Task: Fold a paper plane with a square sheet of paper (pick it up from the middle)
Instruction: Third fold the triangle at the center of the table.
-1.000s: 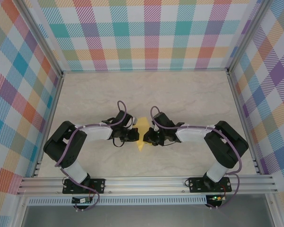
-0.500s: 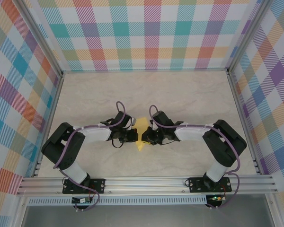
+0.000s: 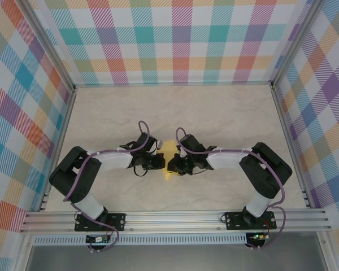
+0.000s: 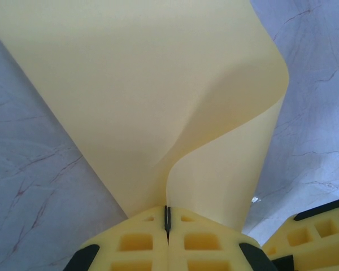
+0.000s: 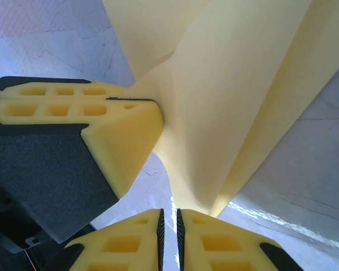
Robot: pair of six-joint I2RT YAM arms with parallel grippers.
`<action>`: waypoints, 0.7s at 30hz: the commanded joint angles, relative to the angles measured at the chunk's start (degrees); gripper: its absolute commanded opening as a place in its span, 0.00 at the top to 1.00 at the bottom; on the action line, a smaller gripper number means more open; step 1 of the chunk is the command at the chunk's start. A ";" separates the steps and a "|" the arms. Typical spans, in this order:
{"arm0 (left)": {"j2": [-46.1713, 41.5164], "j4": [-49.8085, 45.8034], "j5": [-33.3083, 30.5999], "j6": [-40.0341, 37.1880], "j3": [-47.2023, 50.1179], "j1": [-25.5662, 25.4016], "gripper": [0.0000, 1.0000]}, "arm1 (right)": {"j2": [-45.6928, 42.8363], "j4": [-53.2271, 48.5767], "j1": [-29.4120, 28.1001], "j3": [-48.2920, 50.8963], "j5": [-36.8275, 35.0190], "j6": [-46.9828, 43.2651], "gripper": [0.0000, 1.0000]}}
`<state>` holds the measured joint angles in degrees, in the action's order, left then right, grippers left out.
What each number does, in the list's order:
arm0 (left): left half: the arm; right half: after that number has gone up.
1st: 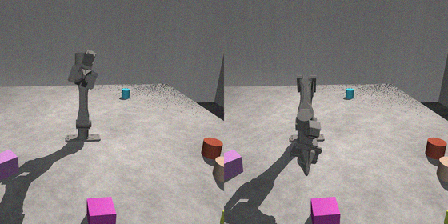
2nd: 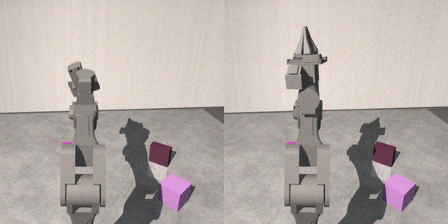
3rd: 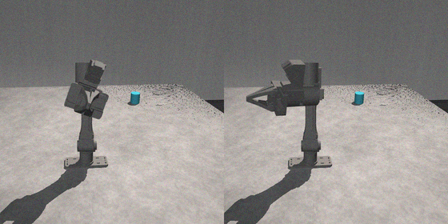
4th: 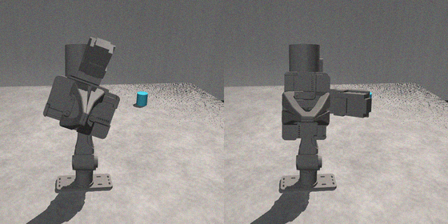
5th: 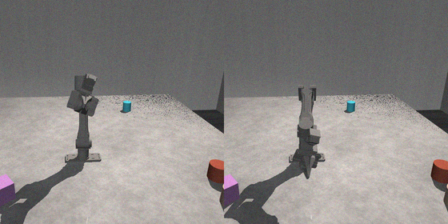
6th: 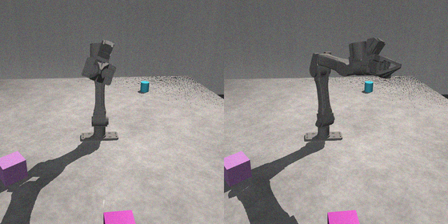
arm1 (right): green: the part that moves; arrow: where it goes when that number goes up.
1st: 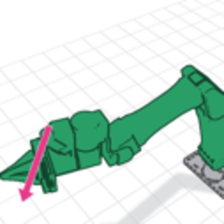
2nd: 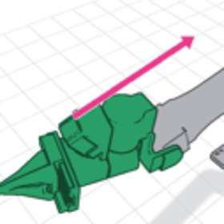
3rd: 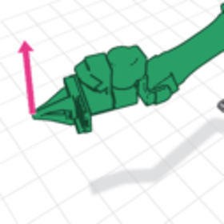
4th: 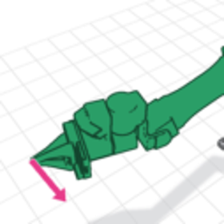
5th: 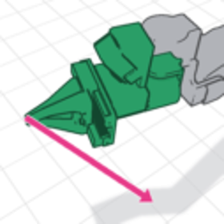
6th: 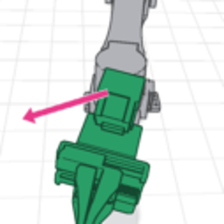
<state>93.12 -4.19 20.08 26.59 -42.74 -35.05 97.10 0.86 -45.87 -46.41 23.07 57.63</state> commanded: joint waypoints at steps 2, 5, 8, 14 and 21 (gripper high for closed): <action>-1.15 1.51 1.23 0.03 0.77 0.40 0.97 | 0.19 0.68 -0.26 0.06 0.91 -0.59 0.84; -0.15 2.24 2.07 -0.06 0.88 0.41 0.97 | 0.13 0.67 -0.28 0.05 0.80 -0.59 0.83; 0.14 3.52 2.51 0.18 1.17 0.33 0.96 | 0.45 0.76 -0.28 0.08 0.87 -0.50 0.83; 0.56 1.95 1.86 -0.40 0.33 0.33 0.96 | 1.03 1.00 -0.36 -0.17 1.11 -0.32 0.83; 2.70 0.67 0.27 -0.58 0.34 0.33 0.97 | 1.38 1.21 -0.35 -0.52 1.90 -0.60 0.83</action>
<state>94.11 -2.68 21.28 26.57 -42.39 -35.05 97.69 1.06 -45.87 -46.41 23.31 57.63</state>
